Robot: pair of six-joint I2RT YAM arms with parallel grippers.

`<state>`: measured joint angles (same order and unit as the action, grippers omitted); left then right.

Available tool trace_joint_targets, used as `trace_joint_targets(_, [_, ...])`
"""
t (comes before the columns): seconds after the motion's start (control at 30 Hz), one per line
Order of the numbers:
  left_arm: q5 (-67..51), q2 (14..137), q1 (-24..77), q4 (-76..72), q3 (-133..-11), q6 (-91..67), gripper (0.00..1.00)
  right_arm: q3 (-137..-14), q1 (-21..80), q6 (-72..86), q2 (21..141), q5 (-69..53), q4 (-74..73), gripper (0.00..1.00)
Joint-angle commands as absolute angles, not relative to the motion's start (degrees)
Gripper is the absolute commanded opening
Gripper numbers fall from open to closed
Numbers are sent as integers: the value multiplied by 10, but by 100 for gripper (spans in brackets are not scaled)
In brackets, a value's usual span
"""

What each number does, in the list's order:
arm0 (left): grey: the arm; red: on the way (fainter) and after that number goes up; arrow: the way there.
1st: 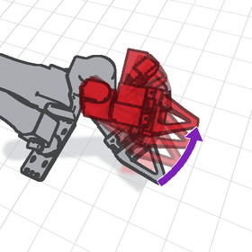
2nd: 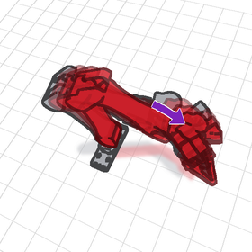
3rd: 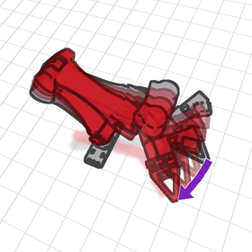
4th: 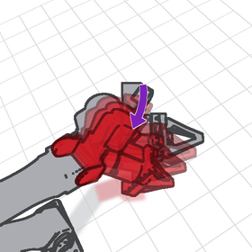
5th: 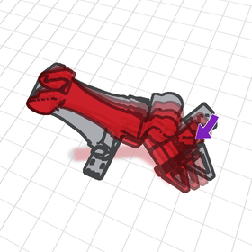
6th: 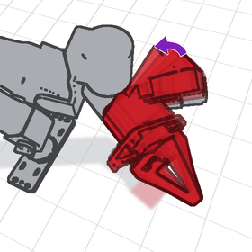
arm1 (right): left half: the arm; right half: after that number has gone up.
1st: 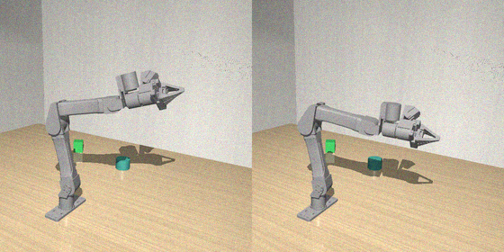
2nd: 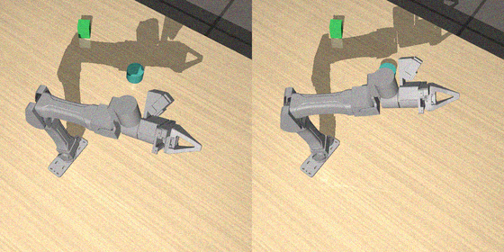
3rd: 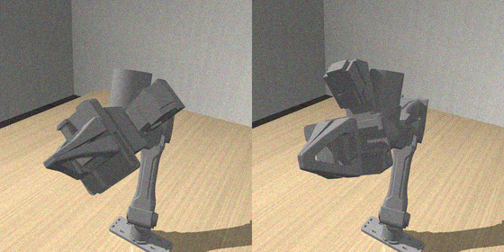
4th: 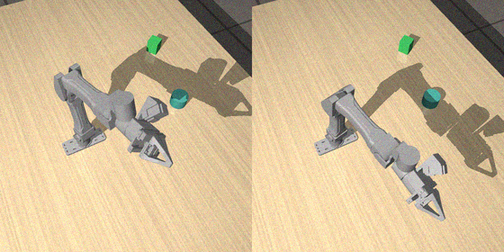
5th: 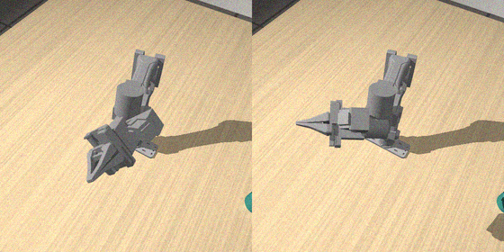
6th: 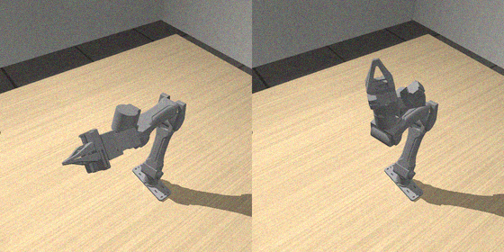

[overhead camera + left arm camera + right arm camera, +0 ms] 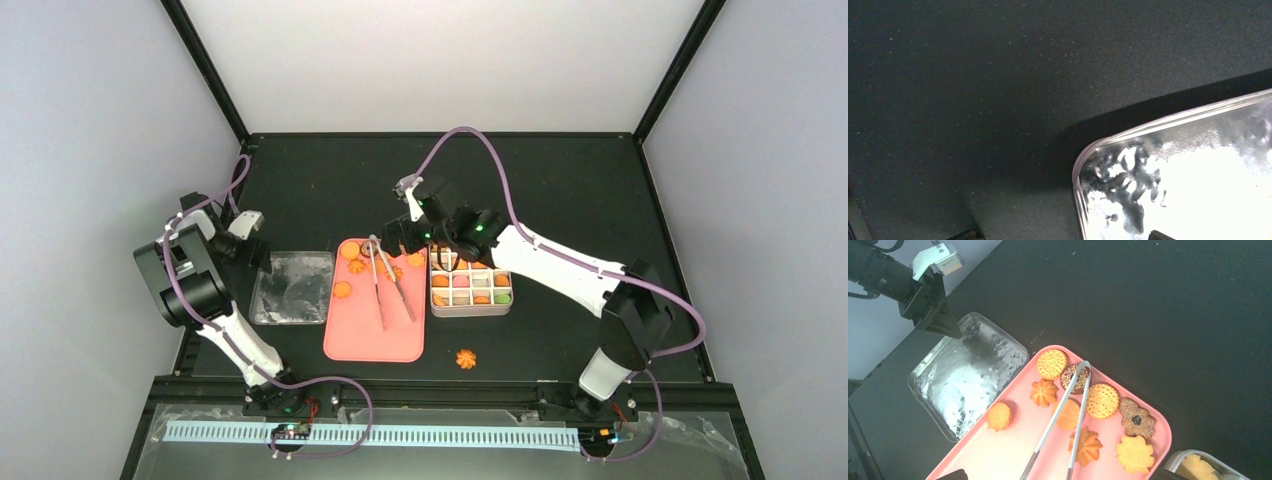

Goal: Pack the cookies
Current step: Pick up the box lid from the center of the board.

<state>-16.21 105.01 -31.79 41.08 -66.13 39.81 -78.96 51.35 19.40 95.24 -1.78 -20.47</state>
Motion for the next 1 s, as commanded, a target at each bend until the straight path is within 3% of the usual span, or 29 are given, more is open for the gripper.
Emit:
trace_joint_targets(0.0, [-139,1114,-321,398,-660,402,90,-780,516,184,910,5,-190,100])
trace_joint_targets(0.37, [-147,1152,-321,411,-667,416,76,-754,515,185,886,18,-189,100])
trace_joint_targets(0.43, [-152,1147,-321,416,-665,421,67,-752,515,185,883,20,-189,100])
trace_joint_targets(0.63, [-172,1132,-321,445,-665,433,28,-755,516,182,878,28,-191,100])
trace_joint_targets(0.83, [-176,1111,-321,468,-650,452,9,-753,515,179,869,36,-195,100])
trace_joint_targets(0.97, [-205,1069,-320,493,-650,456,2,-750,516,178,866,38,-193,100])
